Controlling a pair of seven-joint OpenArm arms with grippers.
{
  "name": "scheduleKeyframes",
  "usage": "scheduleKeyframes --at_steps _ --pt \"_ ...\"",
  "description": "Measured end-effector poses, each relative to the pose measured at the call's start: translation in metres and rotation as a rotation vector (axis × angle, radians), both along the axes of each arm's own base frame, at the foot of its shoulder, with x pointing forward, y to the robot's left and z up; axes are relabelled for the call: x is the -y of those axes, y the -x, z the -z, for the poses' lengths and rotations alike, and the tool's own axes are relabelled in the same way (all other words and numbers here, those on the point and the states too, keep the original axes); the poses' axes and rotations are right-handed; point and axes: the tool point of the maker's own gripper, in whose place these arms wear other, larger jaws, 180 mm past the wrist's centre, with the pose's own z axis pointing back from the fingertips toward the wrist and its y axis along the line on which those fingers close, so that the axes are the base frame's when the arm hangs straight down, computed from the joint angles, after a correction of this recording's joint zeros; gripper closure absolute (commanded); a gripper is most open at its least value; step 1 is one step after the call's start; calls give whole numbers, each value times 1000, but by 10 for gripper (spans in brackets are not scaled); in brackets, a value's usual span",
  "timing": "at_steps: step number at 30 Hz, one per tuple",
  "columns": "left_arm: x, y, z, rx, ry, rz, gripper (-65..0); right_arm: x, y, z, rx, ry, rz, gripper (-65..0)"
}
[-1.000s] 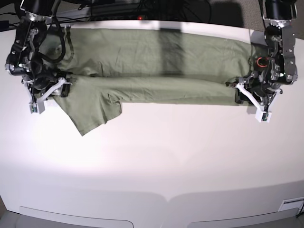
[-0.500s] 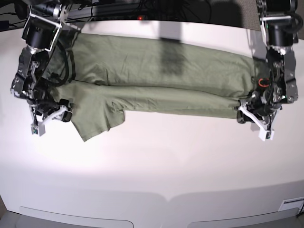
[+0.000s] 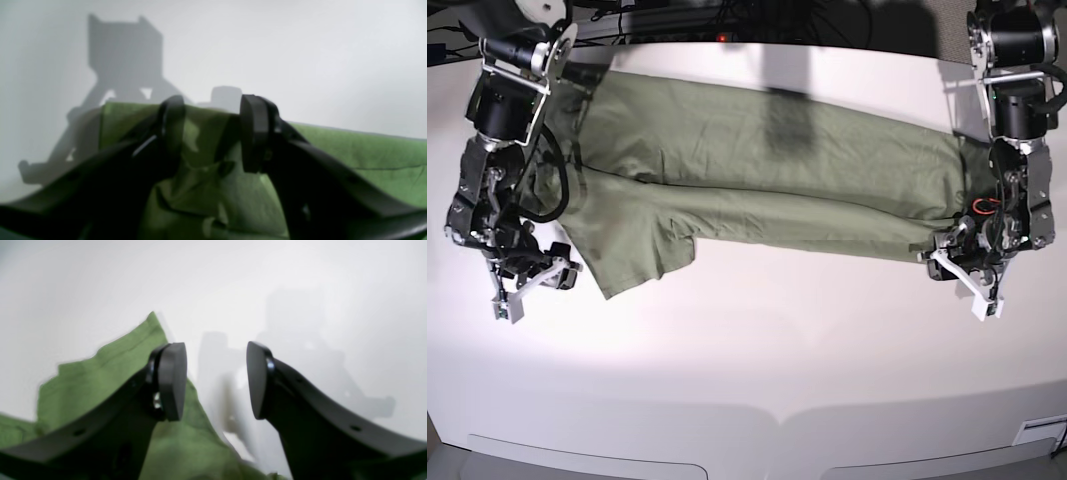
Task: Fold the T-shirt properly
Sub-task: 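Grasp the shirt's sleeve end with the right gripper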
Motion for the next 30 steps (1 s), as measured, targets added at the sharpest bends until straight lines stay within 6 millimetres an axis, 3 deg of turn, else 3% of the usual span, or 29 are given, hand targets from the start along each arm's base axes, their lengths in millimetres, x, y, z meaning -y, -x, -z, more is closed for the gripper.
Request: scheduleKeyframes --at_steps 6,11,13,19,22,27,30 --pt "2 1 0 -12 21 -10 -263 -35 2 15 -60 57 -136 -250" --pt "2 1 0 -12 21 -9 -264 -46 7 22 -90 73 -181 -250" --pt "2 1 0 -13 22 -9 -263 -44 7 22 -91 82 -181 -250" --pt "2 2 1 -15 21 -9 -263 -15 2 16 -66 156 -105 -250" --pt "2 2 1 -14 22 -10 -264 -13 5 21 -84 150 -95 -249" --pt "2 2 1 -16 22 -9 -263 -13 13 41 -123 98 -73 -85" --pt "2 2 1 -16 22 -9 -263 -19 14 42 -120 51 -102 -75"
